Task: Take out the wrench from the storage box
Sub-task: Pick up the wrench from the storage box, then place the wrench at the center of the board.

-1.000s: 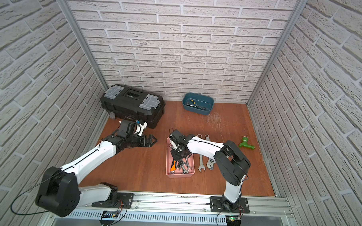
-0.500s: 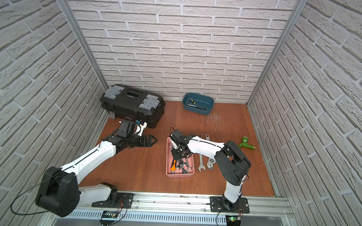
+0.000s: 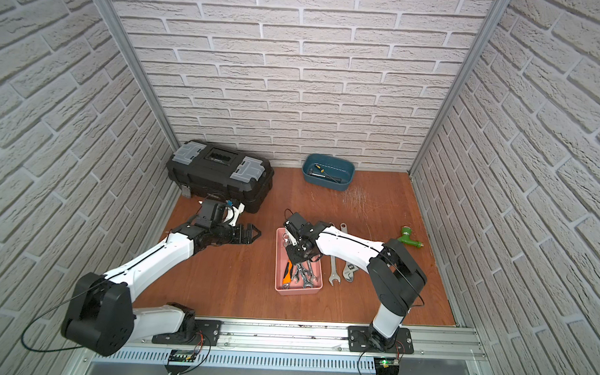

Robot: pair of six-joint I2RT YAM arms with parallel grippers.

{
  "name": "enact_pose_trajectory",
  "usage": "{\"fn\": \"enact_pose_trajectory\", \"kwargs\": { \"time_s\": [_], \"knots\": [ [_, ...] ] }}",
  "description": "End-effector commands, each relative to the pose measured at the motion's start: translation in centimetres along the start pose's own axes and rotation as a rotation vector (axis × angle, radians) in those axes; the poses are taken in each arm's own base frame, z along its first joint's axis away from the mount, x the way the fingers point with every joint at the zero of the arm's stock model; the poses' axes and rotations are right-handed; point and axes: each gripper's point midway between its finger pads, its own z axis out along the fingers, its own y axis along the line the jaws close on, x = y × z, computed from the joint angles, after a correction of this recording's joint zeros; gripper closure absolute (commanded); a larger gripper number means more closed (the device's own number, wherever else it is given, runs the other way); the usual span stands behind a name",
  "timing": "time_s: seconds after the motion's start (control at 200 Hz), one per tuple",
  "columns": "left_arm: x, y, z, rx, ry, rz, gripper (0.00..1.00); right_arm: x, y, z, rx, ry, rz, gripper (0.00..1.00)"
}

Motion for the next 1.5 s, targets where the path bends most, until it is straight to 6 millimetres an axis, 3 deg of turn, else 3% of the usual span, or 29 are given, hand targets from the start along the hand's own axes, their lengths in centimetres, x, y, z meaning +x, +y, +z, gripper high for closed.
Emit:
{"fn": "enact_pose_trajectory", "kwargs": {
  "time_s": [0.0, 0.365, 0.645, 0.785, 1.29, 1.495],
  "knots": [
    [-0.5, -0.2, 0.3, 0.009, -0.018, 0.014, 0.02, -0.6, 0.0, -1.4, 0.005, -0.039, 0.007, 0.98],
    [-0.6, -0.4, 0.5, 0.017, -0.012, 0.021, 0.02, -2.3, 0.5, -3.7, -0.021, -0.099, 0.029, 0.98],
    [-0.6, -0.3, 0.8, 0.02, -0.009, 0.022, 0.02, -1.2, -0.4, -1.7, 0.023, -0.046, 0.04, 0.98],
    [-0.4, -0.3, 0.8, 0.018, -0.009, 0.02, 0.02, -1.2, -1.5, -1.8, 0.062, -0.05, 0.068, 0.98],
    [-0.3, -0.4, 1.0, 0.021, -0.007, 0.019, 0.02, -4.8, -0.7, -8.5, 0.041, -0.228, 0.063, 0.97],
    [-0.5, -0.6, 1.0, 0.022, -0.011, 0.022, 0.02, -6.0, -1.5, -12.2, 0.078, -0.292, 0.071, 0.97]
  ]
}}
